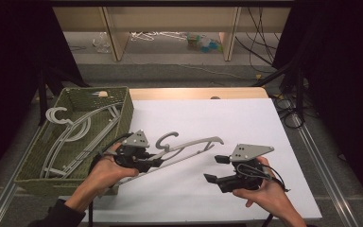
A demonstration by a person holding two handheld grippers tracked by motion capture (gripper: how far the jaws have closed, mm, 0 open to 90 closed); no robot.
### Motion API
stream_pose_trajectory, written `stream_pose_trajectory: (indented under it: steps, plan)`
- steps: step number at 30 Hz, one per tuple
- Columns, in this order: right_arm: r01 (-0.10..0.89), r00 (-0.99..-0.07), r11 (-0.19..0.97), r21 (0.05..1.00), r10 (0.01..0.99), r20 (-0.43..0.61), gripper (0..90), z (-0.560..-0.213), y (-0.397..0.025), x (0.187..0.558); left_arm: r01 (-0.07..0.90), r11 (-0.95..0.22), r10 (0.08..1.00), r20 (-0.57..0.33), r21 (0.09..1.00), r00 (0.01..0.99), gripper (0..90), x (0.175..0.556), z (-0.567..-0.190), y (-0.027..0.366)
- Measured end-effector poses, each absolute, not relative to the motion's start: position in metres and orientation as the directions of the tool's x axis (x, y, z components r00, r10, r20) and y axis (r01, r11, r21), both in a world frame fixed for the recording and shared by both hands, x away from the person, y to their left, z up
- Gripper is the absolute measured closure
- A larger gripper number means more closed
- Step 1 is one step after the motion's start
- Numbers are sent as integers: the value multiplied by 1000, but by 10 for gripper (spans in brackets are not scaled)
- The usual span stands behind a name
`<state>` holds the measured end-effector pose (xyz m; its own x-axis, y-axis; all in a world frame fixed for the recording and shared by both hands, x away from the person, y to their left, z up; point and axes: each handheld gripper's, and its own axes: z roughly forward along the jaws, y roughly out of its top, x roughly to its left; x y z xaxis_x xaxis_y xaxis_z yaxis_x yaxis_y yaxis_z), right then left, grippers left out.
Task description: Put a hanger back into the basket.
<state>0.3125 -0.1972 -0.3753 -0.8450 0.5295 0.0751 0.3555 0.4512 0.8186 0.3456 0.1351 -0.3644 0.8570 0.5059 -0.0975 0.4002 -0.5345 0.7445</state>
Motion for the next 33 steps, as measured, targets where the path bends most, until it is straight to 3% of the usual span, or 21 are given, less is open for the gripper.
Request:
stream_pose_trajectory:
  steps: [11,22,33]
  plan:
    - [369,-847,460,807,525,88,313,-383,-196,311,377,-537,540,-36,755,841,788,331,-326,176]
    - [390,-840,462,796,533,102,300,-391,-197,312,392,-471,638,-2,790,770,789,332,-297,231]
    - [399,-839,470,788,534,106,295,-397,-198,311,456,-404,734,-16,793,678,788,346,-288,285]
